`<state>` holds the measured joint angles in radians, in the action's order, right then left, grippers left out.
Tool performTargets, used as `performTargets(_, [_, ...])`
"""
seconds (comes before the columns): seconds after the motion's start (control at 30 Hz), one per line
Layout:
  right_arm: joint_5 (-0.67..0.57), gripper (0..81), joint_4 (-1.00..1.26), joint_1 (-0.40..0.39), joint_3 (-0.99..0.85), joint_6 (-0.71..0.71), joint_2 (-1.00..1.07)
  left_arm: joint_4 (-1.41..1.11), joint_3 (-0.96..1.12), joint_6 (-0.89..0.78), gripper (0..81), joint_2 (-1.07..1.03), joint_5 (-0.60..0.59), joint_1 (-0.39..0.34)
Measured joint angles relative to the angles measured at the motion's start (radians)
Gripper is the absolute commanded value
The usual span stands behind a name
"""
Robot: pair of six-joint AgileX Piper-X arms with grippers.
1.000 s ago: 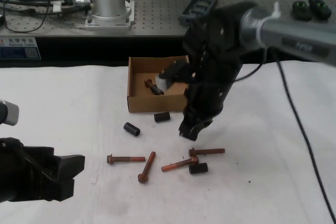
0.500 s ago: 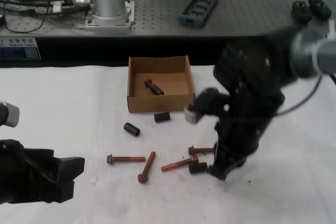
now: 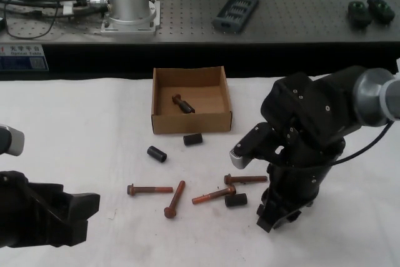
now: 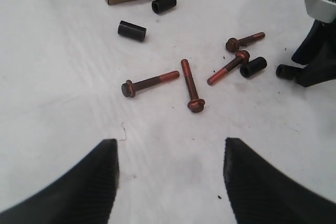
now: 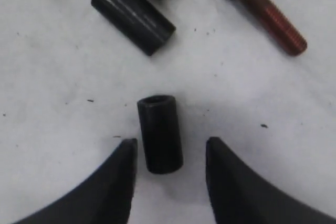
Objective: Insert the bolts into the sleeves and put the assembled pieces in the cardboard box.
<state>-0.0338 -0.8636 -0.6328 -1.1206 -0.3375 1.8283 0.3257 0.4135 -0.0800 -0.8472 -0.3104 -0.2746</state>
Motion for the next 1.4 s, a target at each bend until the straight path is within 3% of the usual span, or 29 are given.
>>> performTargets(0.17, [0.009, 29.3, 0.025, -0.032, 0.002, -0.086, -0.052, 0.000, 0.000, 0.000, 43.1, 0.000, 0.000, 0.000])
performTargets(0.57, [0.009, 29.3, 0.307, -0.045, 0.002, -0.243, -0.086, 0.015, 0.000, 0.000, 43.1, 0.000, 0.000, 0.000])
performTargets(1.0, [0.071, 29.3, 0.373, -0.027, -0.008, -0.468, 0.069, 0.041, 0.000, 0.000, 43.1, 0.000, -0.070, 0.000])
performTargets(1.4, [0.086, 29.3, 0.395, -0.024, -0.116, -0.486, 0.116, 0.044, 0.000, 0.000, 43.1, 0.000, -0.095, 0.000])
